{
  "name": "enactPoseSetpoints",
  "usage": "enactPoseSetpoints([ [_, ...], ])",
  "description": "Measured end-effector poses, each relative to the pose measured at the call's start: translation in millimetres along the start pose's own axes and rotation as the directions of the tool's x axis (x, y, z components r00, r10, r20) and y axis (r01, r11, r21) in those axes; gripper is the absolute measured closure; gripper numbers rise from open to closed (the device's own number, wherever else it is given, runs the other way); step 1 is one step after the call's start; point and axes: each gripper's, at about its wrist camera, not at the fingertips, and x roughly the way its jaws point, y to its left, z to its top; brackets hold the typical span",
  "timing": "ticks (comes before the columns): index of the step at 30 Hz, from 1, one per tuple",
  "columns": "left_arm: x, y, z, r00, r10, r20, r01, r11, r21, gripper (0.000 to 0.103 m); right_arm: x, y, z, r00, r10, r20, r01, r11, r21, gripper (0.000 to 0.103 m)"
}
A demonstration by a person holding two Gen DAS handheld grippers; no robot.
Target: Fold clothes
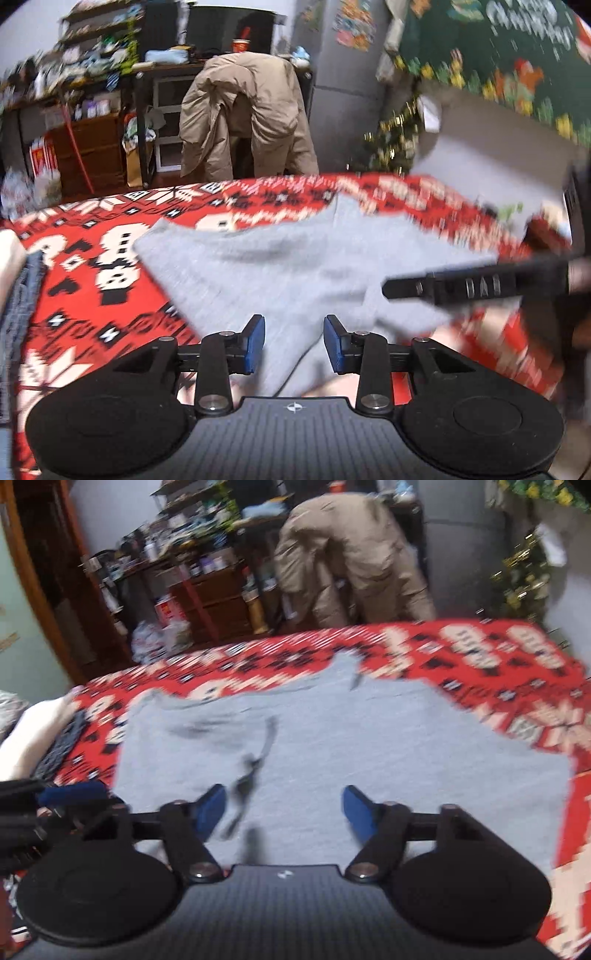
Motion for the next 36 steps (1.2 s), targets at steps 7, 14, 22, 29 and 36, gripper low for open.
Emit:
enactPoseSetpoints([
  [7, 13, -16, -20, 0.999, 0.048, 0.0, -0.047, 0.984, 0.175, 0.071, 26, 27, -15, 0.999, -0.023, -0.036, 0.021, 0.998, -0.053, 0.074],
  [14, 20, -21, -30, 0.992, 0.123, 0.013, -0.122, 0.954, 0.276, 0.1, 17, 35, -14, 0.998, 0.021, -0.058, -0.026, 0.996, -0.089, 0.103],
  [22, 4, -12, -30, 0.993, 0.111, 0.032, -0.115, 0.96, 0.257, 0.1, 9, 29, -16, 0.998, 0.035, -0.055, -0.037, 0.999, -0.039, 0.09],
  [29, 11, -18, -30, 0.993, 0.112, 0.024, -0.115, 0.952, 0.285, 0.1, 29, 30, -11, 0.997, 0.024, -0.073, -0.025, 1.0, -0.018, 0.098],
  [36, 7, -7, -32, 0.996, 0.087, -0.01, -0.083, 0.968, 0.237, 0.1, 5, 31, -14, 0.996, 0.016, -0.083, -0.022, 0.997, -0.079, 0.101],
])
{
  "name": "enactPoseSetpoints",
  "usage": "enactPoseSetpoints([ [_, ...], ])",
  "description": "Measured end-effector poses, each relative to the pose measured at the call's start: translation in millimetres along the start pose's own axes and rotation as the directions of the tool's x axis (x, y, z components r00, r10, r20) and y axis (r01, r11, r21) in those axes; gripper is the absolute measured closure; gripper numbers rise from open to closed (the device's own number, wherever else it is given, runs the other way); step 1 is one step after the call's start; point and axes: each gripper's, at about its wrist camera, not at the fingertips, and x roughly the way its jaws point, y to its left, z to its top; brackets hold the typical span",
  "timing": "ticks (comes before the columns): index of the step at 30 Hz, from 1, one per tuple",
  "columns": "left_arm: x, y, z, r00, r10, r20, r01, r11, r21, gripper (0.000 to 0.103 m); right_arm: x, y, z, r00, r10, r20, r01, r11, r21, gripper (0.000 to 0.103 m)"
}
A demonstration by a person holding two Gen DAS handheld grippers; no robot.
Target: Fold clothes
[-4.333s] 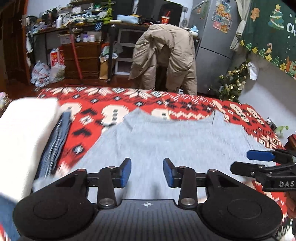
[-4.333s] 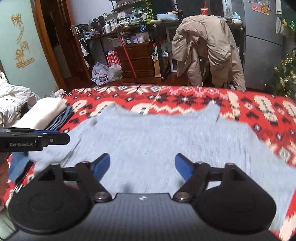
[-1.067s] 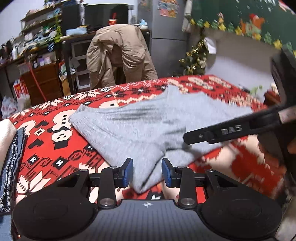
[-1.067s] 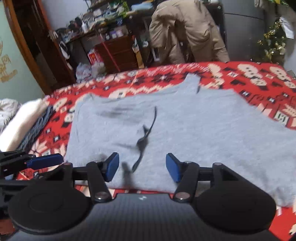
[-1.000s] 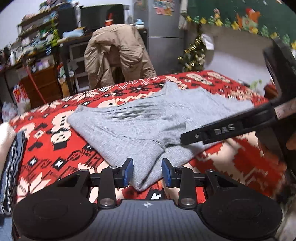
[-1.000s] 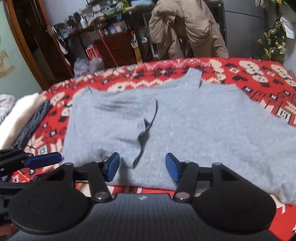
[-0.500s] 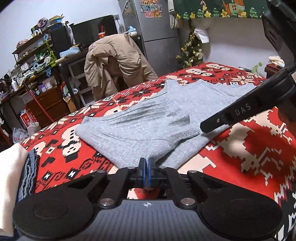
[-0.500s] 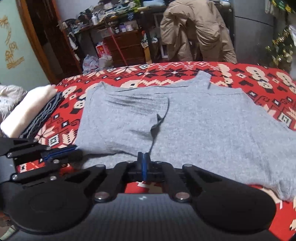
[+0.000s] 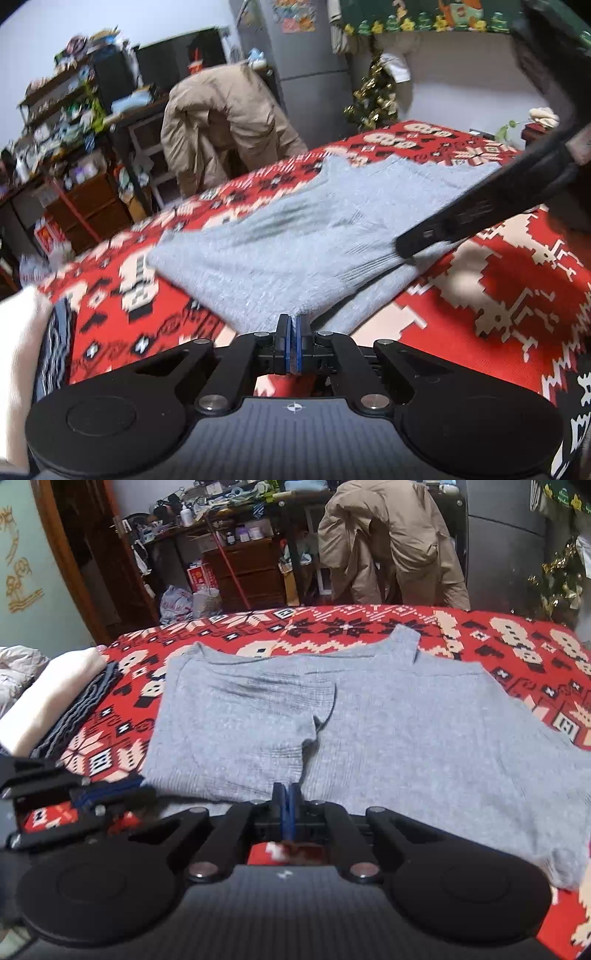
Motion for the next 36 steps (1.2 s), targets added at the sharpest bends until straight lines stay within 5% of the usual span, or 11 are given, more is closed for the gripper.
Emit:
enactPoseSetpoints([
  [4, 2, 8, 2, 1.0, -0.024, -0.016, 0.023, 0.998, -0.065, 0.094, 5, -11, -2, 0.999, -0.005, -0.032, 0.006, 1.0, 0.015, 0.088],
  [7, -6, 21, 5, 0.999, -0.042, 0.01, 0.043, 0.989, -0.141, 0.08, -5, -20, 9, 0.998, -0.012, 0.059, 0.01, 0.999, 0.04, 0.072],
  [13, -4, 67, 20, 0.997, -0.031, 0.068, 0.052, 0.941, -0.334, 0.08, 15, -27, 52, 0.99, -0.025, 0.142, 0.028, 0.999, -0.019, 0.068],
  [18, 28, 88, 36, 0.998, 0.023, 0.06, -0.001, 0.94, -0.341, 0.08, 59, -20, 68, 0.993, -0.027, 0.117, 0.041, 0.993, -0.113, 0.068],
  [21, 45, 94, 44, 0.997, 0.028, 0.067, -0.004, 0.941, -0.338, 0.08, 74, -16, 68, 0.994, -0.024, 0.106, 0.04, 0.987, -0.154, 0.076],
  [22, 50, 96, 47, 0.997, 0.035, 0.07, -0.01, 0.943, -0.331, 0.08, 76, -15, 67, 0.994, -0.025, 0.105, 0.042, 0.987, -0.158, 0.1],
  [27, 76, 97, 47, 0.999, 0.036, 0.037, -0.022, 0.947, -0.321, 0.08, 69, -23, 70, 0.979, -0.108, 0.173, 0.122, 0.99, -0.074, 0.103],
  [36, 71, 91, 51, 0.997, 0.062, 0.055, -0.046, 0.966, -0.256, 0.079, 82, -26, 69, 0.973, -0.179, 0.144, 0.191, 0.979, -0.076, 0.103],
])
